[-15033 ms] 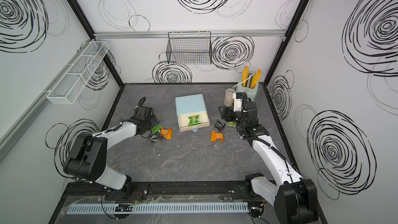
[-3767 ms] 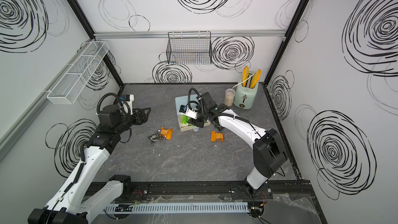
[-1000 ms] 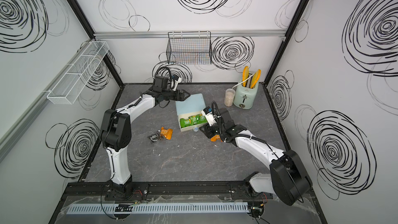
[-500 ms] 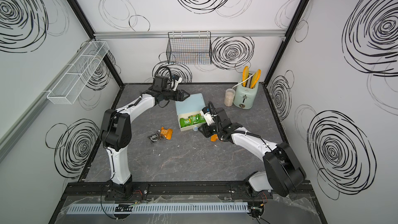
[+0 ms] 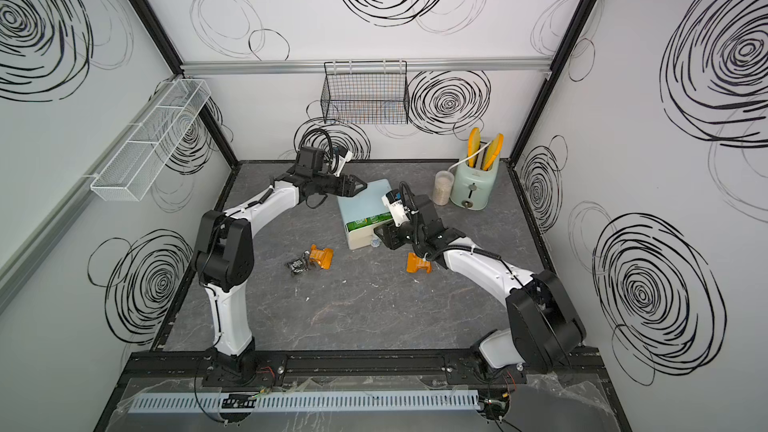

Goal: Place the cookies into the drawer by color
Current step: Close the drawer in the storage box.

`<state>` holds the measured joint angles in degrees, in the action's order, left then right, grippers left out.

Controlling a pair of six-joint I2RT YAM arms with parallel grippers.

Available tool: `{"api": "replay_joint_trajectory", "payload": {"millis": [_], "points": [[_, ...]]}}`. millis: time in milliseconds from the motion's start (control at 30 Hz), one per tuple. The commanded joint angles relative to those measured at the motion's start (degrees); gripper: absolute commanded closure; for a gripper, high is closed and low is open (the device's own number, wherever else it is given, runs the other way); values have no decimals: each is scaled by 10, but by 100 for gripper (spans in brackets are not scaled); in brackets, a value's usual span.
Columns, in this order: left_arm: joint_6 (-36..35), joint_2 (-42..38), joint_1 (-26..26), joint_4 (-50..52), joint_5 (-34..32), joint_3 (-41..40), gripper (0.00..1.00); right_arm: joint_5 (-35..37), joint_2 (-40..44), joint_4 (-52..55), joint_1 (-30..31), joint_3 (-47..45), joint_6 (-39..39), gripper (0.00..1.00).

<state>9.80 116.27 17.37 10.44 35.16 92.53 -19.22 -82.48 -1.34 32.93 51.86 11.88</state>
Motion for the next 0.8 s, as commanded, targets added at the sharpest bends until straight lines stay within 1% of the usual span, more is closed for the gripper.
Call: {"api": "replay_joint_trajectory", "payload": {"millis": [0, 200, 300, 533, 600, 700, 767], "points": [[-4, 7, 13, 9, 32, 13, 28, 18, -21, -25, -1, 24, 0, 59], [-3, 11, 15, 10, 39, 18, 28, 25, -47, -39, -1, 38, 6, 60], [-5, 15, 17, 13, 43, 22, 29, 27, -51, -64, 0, 34, 17, 60], [-7, 18, 21, 26, 47, 27, 31, 39, -60, -91, 1, 34, 33, 54], [-7, 15, 21, 29, 43, 27, 31, 39, -61, -95, 0, 33, 32, 50], [-4, 3, 20, 34, -2, 26, 26, 31, -52, -94, 0, 29, 27, 48], [3, -10, 17, 33, -26, 24, 20, 30, -32, -98, 0, 15, 23, 46]]}}
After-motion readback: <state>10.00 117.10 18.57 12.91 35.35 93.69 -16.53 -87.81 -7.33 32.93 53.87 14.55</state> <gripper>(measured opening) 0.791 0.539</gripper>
